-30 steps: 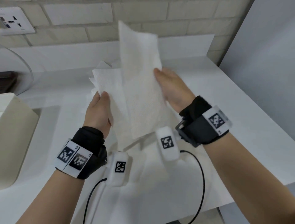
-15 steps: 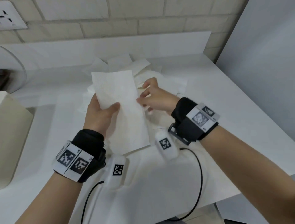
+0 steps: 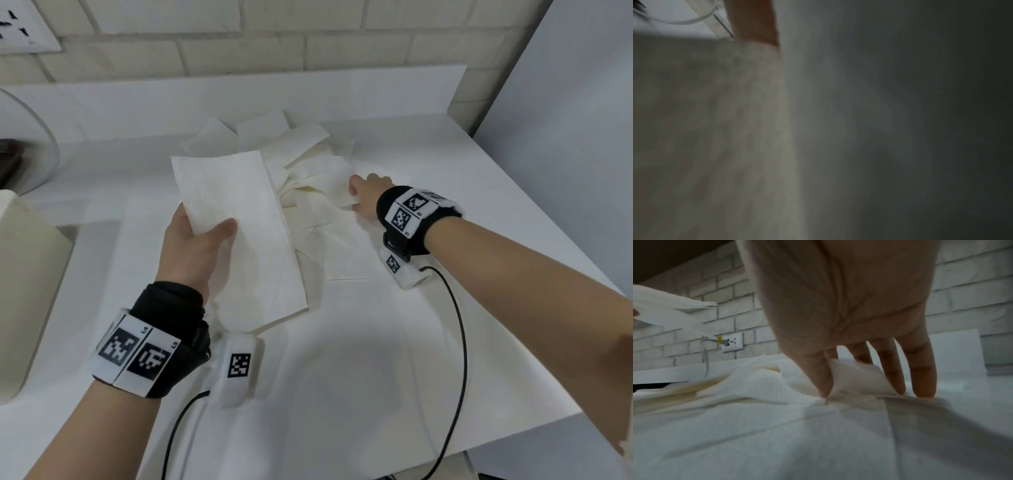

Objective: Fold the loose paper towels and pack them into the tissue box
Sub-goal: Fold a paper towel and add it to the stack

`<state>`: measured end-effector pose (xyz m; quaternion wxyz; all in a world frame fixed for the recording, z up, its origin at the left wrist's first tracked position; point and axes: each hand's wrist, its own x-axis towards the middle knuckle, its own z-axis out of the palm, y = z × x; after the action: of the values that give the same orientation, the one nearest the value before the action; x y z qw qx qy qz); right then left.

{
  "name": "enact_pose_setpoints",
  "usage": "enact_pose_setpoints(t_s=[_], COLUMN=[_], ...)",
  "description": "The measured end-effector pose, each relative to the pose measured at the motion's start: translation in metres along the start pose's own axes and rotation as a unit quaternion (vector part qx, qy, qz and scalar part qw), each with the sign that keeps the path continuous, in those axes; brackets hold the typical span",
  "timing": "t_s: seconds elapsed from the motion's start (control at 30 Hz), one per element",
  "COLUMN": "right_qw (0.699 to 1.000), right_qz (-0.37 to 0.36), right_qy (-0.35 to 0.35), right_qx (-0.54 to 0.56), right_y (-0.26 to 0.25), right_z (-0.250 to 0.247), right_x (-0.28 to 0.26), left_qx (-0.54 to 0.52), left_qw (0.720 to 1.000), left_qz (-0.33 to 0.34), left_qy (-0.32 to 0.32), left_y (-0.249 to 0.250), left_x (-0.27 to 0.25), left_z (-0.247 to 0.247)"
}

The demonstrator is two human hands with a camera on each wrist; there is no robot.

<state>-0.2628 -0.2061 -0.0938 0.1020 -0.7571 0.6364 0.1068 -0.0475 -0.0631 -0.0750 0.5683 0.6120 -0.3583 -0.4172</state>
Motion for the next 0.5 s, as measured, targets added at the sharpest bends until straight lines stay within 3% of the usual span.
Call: enact_pose_setpoints(t_s=[0.1,0.2,0.27,0.37,0.43,0.5], right_qw=[0.998,0.983,0.947,0.87,0.844,0.839], right_qz=[-0.042,-0.051,-0.072,-0.141,-0.192,-0.253], right_qy=[0.041,0.153,0.233,0.305,0.311,0.281], right_qx=[-0.005,0.086,0.207,0.36,0.393,0.392], right_y=[-0.002,-0.003,-0.006,-0.013,-0.02,-0.025], right_z=[-0.012,-0.032,-0.045,-0.063,-0.074,-0.084], right_x=[-0.007,-0.021,-0.033,-0.05,-0.062,-0.075], left_qx=[-0.01,-0.023,-0.017,0.011,0.034,0.054], left_qw=[1.0,0.999,0.999,0.998,0.996,0.993], left_qz=[0.001,0.001,0.007,0.032,0.053,0.076], left_qy=[0.005,0.025,0.039,0.052,0.063,0.067], left_y=[-0.002,-0.003,-0.004,-0.004,-0.002,0.001], left_x=[0.003,0.009,0.012,0.017,0.021,0.025], left_z=[-0.002,-0.006,-0.008,-0.01,-0.013,-0.016])
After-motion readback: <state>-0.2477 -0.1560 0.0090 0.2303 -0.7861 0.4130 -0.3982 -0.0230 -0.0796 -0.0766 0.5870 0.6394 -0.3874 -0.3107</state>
